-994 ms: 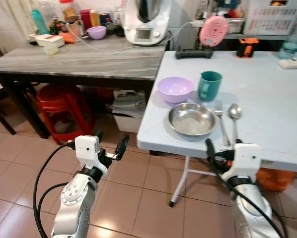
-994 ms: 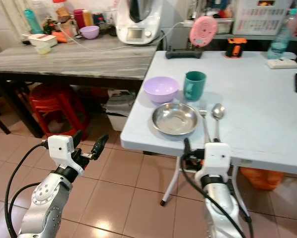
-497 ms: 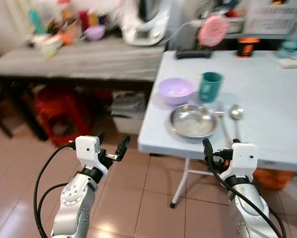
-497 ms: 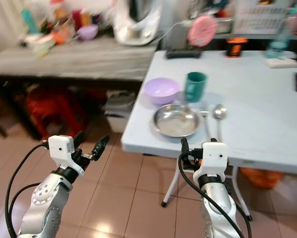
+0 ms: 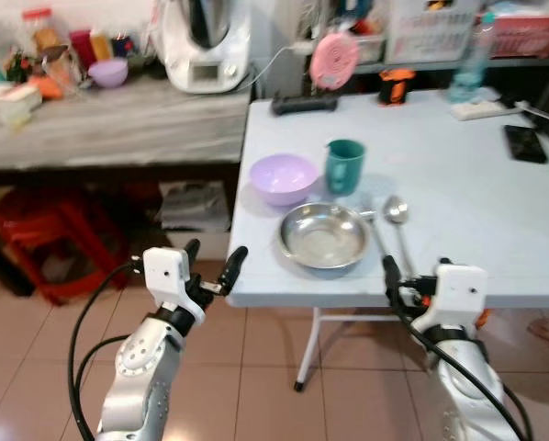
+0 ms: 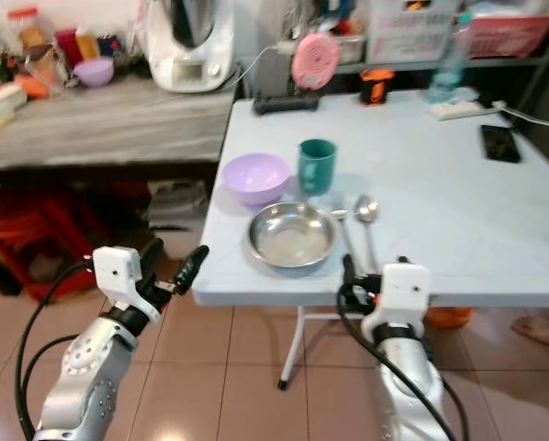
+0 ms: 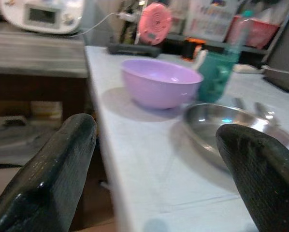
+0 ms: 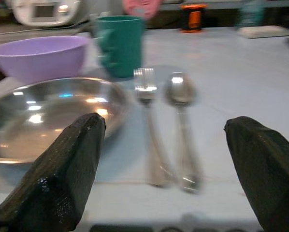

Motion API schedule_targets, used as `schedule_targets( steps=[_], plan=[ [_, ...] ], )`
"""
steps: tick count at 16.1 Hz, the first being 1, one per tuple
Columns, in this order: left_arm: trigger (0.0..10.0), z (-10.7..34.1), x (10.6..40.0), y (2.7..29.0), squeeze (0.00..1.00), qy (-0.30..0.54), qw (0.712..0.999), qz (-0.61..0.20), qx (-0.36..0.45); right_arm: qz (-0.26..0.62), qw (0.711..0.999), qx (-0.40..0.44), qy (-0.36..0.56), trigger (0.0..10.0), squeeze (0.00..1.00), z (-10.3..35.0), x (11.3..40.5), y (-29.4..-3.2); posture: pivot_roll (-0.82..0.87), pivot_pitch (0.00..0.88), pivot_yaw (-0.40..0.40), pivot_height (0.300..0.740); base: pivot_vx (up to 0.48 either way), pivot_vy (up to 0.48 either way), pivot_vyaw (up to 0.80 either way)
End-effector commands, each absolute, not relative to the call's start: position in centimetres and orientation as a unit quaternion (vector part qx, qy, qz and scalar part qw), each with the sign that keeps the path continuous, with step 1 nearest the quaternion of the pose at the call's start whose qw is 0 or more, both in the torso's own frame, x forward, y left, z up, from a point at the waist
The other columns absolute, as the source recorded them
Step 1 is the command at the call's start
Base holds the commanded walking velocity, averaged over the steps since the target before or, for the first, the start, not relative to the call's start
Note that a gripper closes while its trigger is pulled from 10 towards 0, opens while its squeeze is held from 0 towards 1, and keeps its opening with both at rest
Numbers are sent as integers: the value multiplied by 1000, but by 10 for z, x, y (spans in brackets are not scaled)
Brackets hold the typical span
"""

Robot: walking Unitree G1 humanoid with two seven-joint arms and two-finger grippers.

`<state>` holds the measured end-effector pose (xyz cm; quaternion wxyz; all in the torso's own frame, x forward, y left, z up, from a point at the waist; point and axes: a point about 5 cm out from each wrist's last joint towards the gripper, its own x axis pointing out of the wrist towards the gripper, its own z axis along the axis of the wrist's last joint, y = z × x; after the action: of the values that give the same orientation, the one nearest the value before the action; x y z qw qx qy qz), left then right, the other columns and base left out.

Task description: Setting the table

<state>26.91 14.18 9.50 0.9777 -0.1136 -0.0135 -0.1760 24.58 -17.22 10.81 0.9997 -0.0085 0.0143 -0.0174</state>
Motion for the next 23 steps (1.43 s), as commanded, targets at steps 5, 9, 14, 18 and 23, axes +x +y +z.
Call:
schedule_targets(
  steps=[5,9,14,18,23],
  plan=[
    [10000,96,269,144,0,-13,978,-173,-111,-18,1000,-12,10,10000,0,110,246,-173,-111,0,77,740,212,0,0],
    [10000,90,259,147,0,-14,976,-196,-89,-13,1000,-17,10,10000,0,110,244,-174,-108,0,77,740,0,0,0],
    [10000,85,242,153,0,-19,965,-254,-71,17,999,-28,19,10000,0,109,247,-185,-100,0,77,740,0,0,0],
    [10000,84,238,154,0,-19,958,-282,-53,57,998,-16,24,10000,0,113,258,-189,-95,0,80,740,0,0,0],
    [10000,85,235,155,0,-26,955,-294,-39,80,996,30,29,10000,0,119,276,-196,-84,0,84,740,0,0,0]
  ],
)
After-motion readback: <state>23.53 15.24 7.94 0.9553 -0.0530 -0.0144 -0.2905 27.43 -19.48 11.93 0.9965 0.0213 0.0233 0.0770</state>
